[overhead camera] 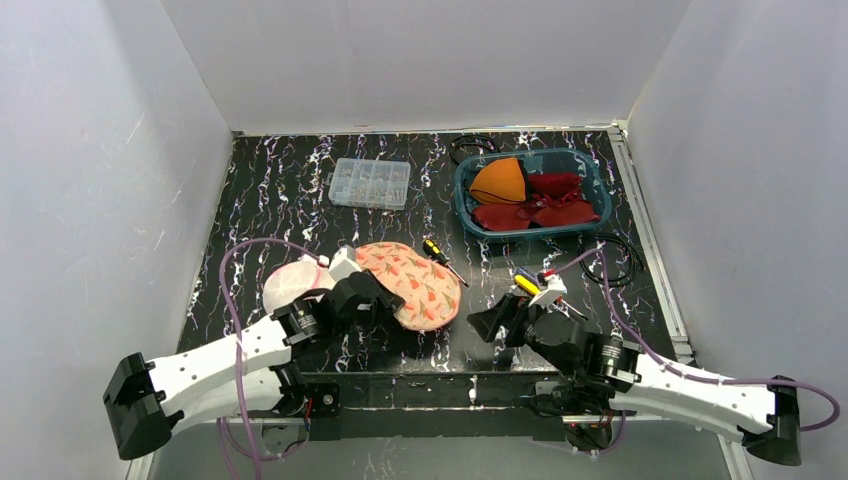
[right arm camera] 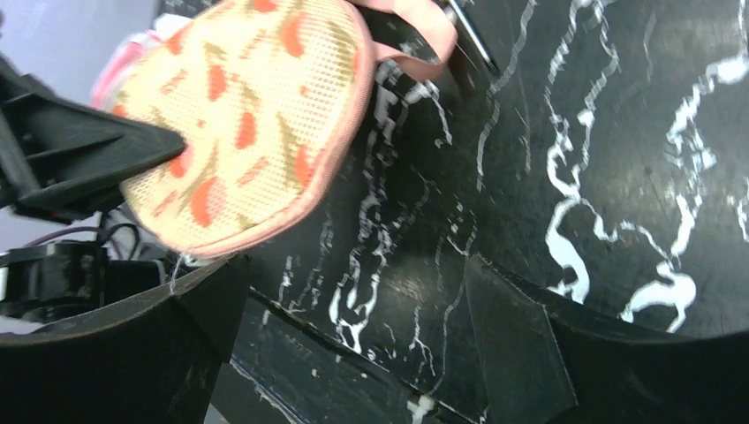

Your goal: Unzip the laundry bag and remove the bra

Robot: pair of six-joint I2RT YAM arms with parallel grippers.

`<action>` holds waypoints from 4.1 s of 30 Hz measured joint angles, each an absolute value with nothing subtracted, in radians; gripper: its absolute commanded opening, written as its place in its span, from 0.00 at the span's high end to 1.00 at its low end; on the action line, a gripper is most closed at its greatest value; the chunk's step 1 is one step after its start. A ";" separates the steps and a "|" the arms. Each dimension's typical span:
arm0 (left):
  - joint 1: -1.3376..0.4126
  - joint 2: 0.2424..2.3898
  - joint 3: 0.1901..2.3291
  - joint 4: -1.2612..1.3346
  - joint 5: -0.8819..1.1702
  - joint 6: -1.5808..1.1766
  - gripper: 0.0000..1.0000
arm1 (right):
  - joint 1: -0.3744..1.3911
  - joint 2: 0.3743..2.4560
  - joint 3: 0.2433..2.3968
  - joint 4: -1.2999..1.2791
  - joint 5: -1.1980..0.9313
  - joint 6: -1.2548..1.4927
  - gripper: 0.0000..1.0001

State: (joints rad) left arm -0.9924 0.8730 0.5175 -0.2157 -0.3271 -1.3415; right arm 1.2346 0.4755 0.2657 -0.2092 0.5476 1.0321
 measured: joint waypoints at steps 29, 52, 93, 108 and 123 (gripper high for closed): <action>-0.900 1.187 1.262 -1.107 -0.442 -1.528 1.00 | 1.236 0.993 0.431 0.532 0.198 0.730 0.31; -0.841 1.215 1.304 -1.131 -0.310 -1.524 1.00 | 1.238 0.953 0.438 0.488 0.177 0.695 0.22; -0.781 1.176 1.297 -1.029 -0.171 -1.419 1.00 | 1.238 0.950 0.450 0.554 0.225 0.811 0.45; -0.781 1.163 1.296 -1.057 -0.180 -1.444 1.00 | 1.238 0.980 0.468 0.560 0.217 0.836 0.44; -0.781 1.163 1.297 -1.119 -0.222 -1.543 1.00 | 1.239 0.981 0.477 0.566 0.234 0.835 0.34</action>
State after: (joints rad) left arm -0.7807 1.1629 1.2968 -1.1194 -0.2218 -1.5429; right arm 1.2392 0.9806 0.4770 0.5659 0.2337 0.8349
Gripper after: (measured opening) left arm 0.144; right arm 0.667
